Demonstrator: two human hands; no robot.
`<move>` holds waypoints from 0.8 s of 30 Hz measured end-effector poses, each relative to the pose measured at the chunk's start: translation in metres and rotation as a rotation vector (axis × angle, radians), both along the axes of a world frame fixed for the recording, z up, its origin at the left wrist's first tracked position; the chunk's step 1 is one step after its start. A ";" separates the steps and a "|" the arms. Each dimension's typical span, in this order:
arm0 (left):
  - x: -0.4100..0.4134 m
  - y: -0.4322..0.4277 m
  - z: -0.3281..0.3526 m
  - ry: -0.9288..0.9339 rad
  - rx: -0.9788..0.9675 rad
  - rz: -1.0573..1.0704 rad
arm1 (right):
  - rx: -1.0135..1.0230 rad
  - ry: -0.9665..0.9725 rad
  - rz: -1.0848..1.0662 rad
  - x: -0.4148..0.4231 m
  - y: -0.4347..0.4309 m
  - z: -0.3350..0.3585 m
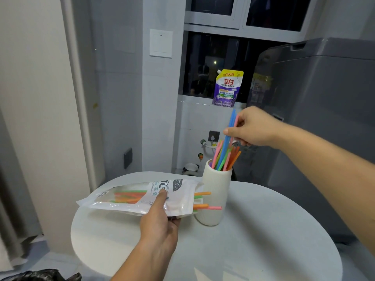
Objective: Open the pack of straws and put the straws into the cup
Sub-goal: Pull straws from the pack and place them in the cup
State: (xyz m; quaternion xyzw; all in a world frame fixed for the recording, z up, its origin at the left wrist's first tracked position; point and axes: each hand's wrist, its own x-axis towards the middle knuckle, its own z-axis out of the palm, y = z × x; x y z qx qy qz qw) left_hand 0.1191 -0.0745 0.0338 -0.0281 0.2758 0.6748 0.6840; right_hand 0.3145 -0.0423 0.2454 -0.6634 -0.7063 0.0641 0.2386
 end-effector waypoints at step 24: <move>-0.003 -0.006 0.001 0.125 0.026 -0.020 | 0.026 -0.338 0.143 -0.003 0.029 -0.081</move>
